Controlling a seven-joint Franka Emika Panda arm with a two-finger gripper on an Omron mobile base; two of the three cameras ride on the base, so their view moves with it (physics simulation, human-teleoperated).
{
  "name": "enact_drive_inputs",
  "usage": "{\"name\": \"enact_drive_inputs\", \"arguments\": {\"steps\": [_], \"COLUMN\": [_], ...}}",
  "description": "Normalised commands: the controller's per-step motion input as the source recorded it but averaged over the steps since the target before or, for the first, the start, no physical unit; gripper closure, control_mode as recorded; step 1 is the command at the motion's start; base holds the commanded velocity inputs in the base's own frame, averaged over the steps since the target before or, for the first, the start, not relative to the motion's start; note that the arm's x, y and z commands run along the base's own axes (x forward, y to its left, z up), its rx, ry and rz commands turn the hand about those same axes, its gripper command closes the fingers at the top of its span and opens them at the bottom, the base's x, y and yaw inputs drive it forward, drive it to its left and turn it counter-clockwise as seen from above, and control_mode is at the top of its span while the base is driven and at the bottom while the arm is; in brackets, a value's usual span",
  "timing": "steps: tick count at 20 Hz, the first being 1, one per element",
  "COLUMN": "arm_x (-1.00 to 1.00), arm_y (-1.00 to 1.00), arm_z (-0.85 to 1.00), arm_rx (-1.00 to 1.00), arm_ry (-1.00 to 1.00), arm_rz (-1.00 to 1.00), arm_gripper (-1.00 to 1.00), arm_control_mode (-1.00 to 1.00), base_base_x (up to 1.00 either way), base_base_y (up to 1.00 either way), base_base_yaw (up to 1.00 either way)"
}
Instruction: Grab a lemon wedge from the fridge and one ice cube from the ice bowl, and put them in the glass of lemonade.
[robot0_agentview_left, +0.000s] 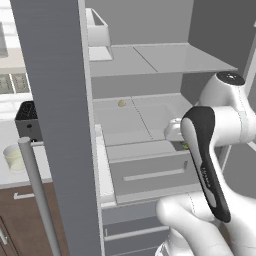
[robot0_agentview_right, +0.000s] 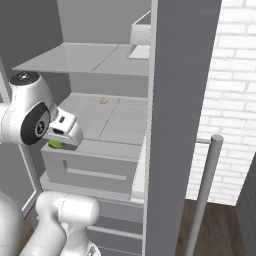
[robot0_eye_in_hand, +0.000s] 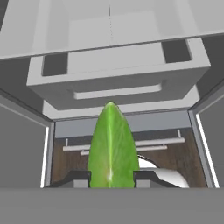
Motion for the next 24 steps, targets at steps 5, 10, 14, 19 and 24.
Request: {"name": "enact_drive_inputs", "arguments": {"steps": [5,10,14,19,24], "arm_x": [0.00,0.00,0.00,0.00,0.00], "arm_y": [0.00,0.00,0.00,0.00,0.00], "arm_z": [0.00,0.00,0.00,0.00,0.00], "arm_rx": [0.00,0.00,0.00,0.00,0.00], "arm_ry": [0.00,0.00,0.00,0.00,0.00], "arm_rz": [0.00,0.00,0.00,0.00,0.00], "arm_gripper": [1.00,1.00,1.00,1.00,1.00], "arm_control_mode": [1.00,1.00,1.00,1.00,1.00], "base_base_x": [-0.95,-1.00,-0.37,-0.41,-0.24], "base_base_y": [0.19,0.46,0.45,0.99,0.94], "base_base_yaw": [0.00,0.00,0.00,0.42,0.74]}}
